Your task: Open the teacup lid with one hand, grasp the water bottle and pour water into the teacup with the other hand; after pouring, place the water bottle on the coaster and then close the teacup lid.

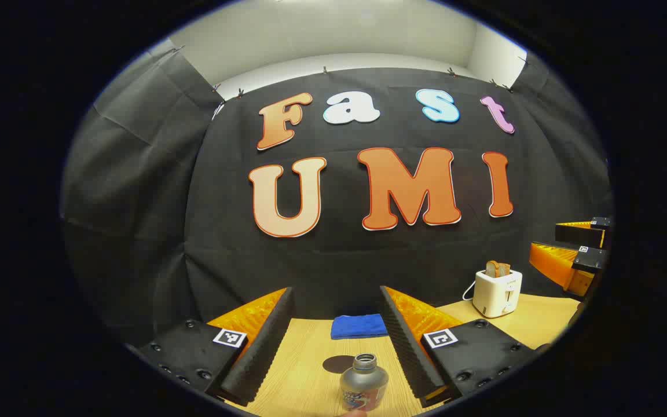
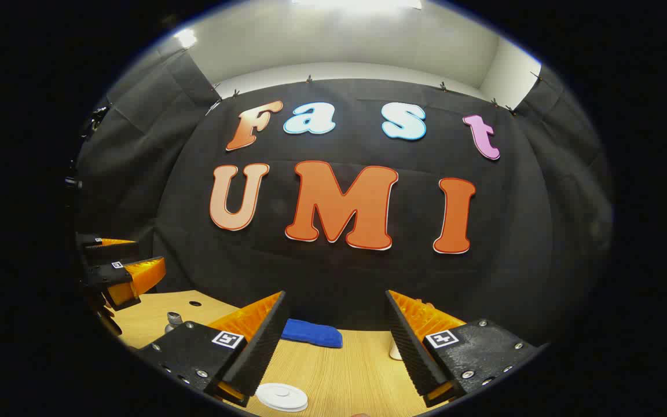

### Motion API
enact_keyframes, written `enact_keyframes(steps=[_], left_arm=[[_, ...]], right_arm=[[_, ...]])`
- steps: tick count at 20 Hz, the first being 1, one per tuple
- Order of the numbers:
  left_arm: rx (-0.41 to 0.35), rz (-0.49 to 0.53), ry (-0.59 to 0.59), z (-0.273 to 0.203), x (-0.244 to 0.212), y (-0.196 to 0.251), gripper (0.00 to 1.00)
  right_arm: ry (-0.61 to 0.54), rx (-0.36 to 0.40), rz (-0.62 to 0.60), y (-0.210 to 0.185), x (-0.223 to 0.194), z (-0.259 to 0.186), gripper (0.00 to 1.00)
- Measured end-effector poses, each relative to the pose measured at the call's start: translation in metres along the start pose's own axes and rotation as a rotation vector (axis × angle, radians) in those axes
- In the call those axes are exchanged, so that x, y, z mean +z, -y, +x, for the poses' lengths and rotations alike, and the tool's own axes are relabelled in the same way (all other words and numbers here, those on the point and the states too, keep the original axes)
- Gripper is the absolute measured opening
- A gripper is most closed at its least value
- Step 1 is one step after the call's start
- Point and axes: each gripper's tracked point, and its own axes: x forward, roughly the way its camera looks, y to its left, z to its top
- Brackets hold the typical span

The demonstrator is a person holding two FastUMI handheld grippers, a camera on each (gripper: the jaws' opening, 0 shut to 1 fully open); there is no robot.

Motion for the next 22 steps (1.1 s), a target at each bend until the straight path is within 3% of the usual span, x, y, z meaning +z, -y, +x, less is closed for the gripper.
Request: enact_keyframes(steps=[22], left_arm=[[0.02, -0.008, -0.014, -0.007, -0.008, -0.008, 0.95]], right_arm=[[-0.02, 0.029, 0.018, -0.012, -0.009, -0.001, 0.98]])
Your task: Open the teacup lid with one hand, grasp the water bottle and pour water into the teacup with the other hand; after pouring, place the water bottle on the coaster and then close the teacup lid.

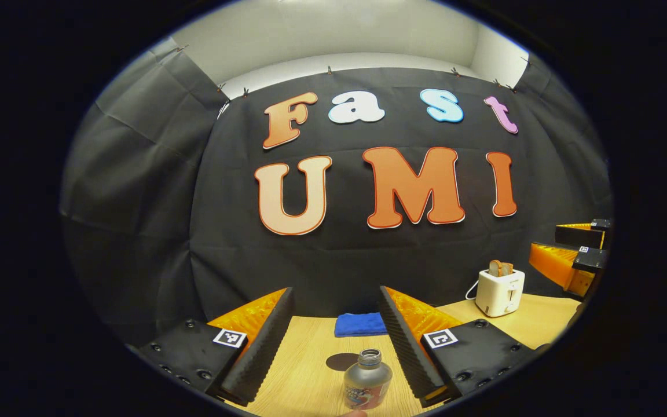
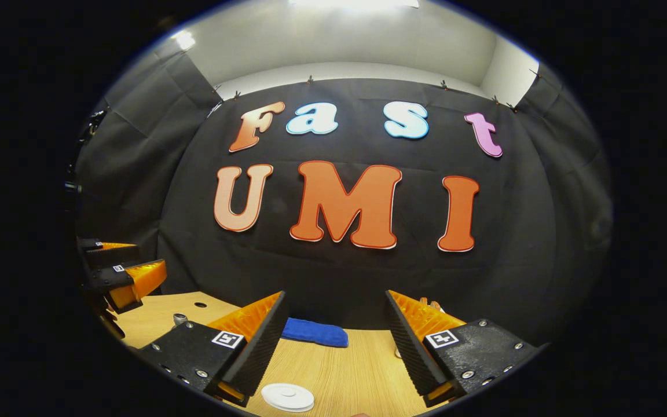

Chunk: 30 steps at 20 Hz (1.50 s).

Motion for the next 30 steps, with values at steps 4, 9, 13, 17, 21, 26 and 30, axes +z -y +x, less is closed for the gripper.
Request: enact_keyframes(steps=[4, 9, 13, 17, 21, 26, 30], left_arm=[[0.0, -0.001, -0.026, -0.002, -0.011, -0.004, 0.97], [-0.032, -0.019, -0.061, -0.008, -0.03, 0.0, 0.97], [-0.072, -0.03, -0.089, -0.017, -0.045, 0.012, 0.97], [-0.088, -0.014, -0.119, -0.022, -0.061, 0.018, 0.97], [-0.107, -0.012, -0.16, -0.027, -0.079, 0.025, 0.97], [-0.113, 0.019, -0.183, -0.029, -0.093, 0.027, 0.97], [-0.116, 0.033, -0.201, -0.028, -0.103, 0.026, 0.94]], right_arm=[[-0.037, 0.014, -0.001, -0.006, -0.017, 0.001, 0.98], [-0.108, 0.049, 0.002, -0.017, -0.049, -0.001, 0.99], [-0.225, 0.13, 0.032, -0.039, -0.091, -0.004, 0.98], [-0.32, 0.168, 0.028, -0.051, -0.124, -0.006, 0.95], [-0.392, 0.156, -0.01, -0.052, -0.159, -0.008, 0.94], [-0.453, 0.199, -0.013, -0.066, -0.191, -0.009, 0.89], [-0.497, 0.231, -0.012, -0.075, -0.211, -0.008, 0.89]])
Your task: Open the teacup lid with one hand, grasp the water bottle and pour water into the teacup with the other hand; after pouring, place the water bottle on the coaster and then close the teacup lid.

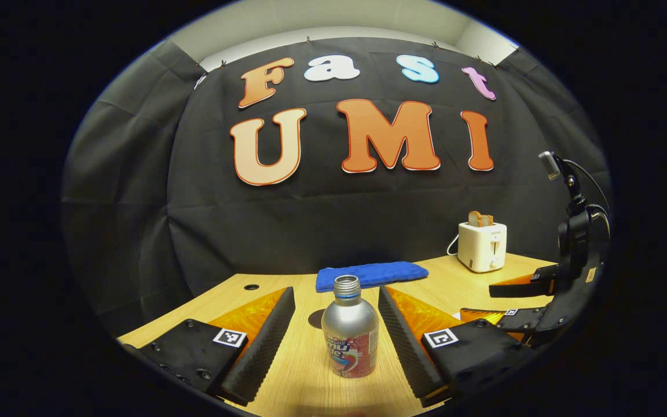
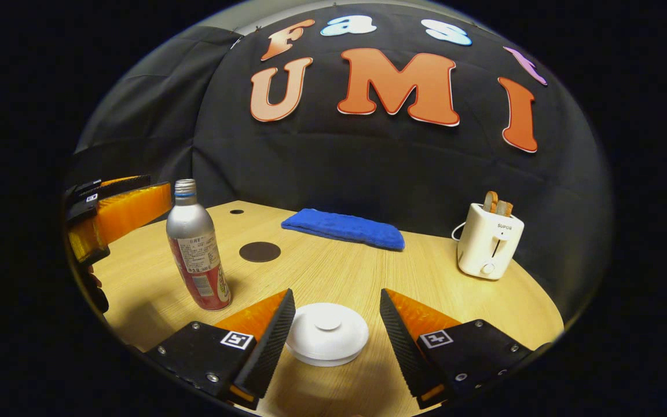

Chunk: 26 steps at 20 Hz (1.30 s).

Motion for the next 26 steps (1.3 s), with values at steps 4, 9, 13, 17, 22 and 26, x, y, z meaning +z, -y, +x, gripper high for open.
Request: enact_keyframes(steps=[4, 9, 13, 17, 22, 26], left_arm=[[0.0, 0.001, -0.014, 0.003, -0.006, -0.002, 0.94], [0.0, -0.005, -0.029, 0.003, -0.013, -0.004, 0.94], [-0.005, -0.009, -0.045, 0.007, -0.02, -0.003, 0.94], [-0.024, -0.019, -0.072, 0.009, -0.03, 0.004, 0.98], [-0.025, -0.024, -0.104, 0.011, -0.045, 0.005, 0.96], [-0.024, -0.043, -0.147, 0.018, -0.062, 0.007, 0.96]], right_arm=[[-0.042, 0.02, -0.005, -0.005, -0.017, 0.01, 0.79], [-0.039, 0.055, 0.028, -0.009, -0.017, 0.016, 0.57], [-0.027, 0.059, 0.016, -0.009, -0.014, 0.018, 0.37], [-0.024, 0.053, 0.008, -0.003, -0.015, 0.018, 0.22], [0.001, 0.046, 0.032, 0.003, -0.006, 0.015, 0.24], [0.046, 0.031, 0.046, 0.014, 0.011, 0.005, 0.24]])
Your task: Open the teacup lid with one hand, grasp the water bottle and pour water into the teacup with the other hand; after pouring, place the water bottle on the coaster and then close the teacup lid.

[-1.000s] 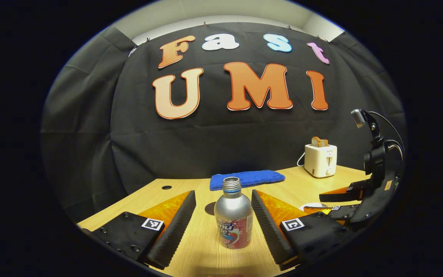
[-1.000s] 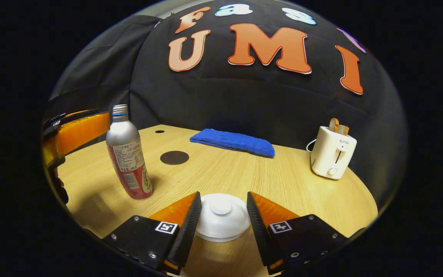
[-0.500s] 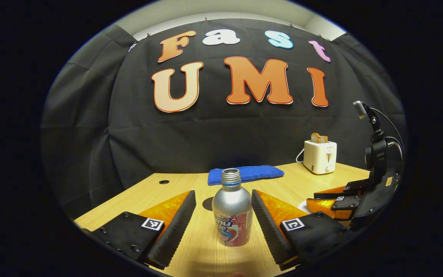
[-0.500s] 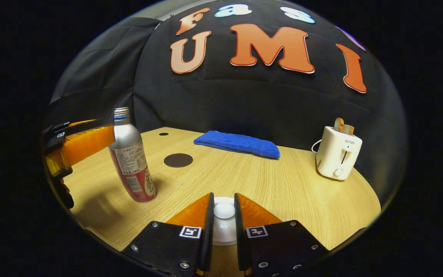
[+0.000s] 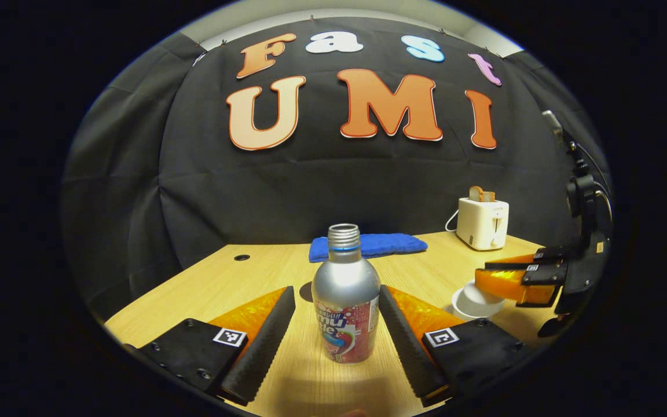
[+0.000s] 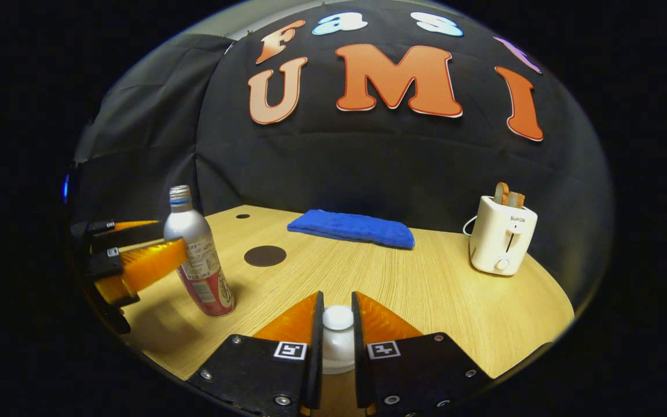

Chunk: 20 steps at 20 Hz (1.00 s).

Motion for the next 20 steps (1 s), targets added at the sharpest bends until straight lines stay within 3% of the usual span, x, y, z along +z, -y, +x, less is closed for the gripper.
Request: enact_keyframes(steps=[8, 17, 18, 19, 20], left_arm=[[-0.041, -0.041, -0.118, 0.016, -0.04, 0.011, 0.96], [-0.031, -0.073, -0.185, 0.025, -0.065, 0.012, 0.96], [-0.025, -0.073, -0.164, 0.027, -0.059, 0.011, 0.9], [-0.021, -0.073, -0.162, 0.027, -0.056, 0.011, 0.93], [-0.015, -0.064, -0.159, 0.03, -0.055, 0.01, 0.84]], right_arm=[[0.072, -0.075, 0.012, 0.034, 0.029, -0.02, 0.24], [0.124, -0.157, 0.026, 0.07, 0.048, -0.044, 0.23], [0.126, -0.162, 0.027, 0.072, 0.048, -0.046, 0.24], [0.13, -0.168, 0.025, 0.075, 0.048, -0.049, 0.24], [0.13, -0.176, 0.021, 0.078, 0.048, -0.051, 0.24]])
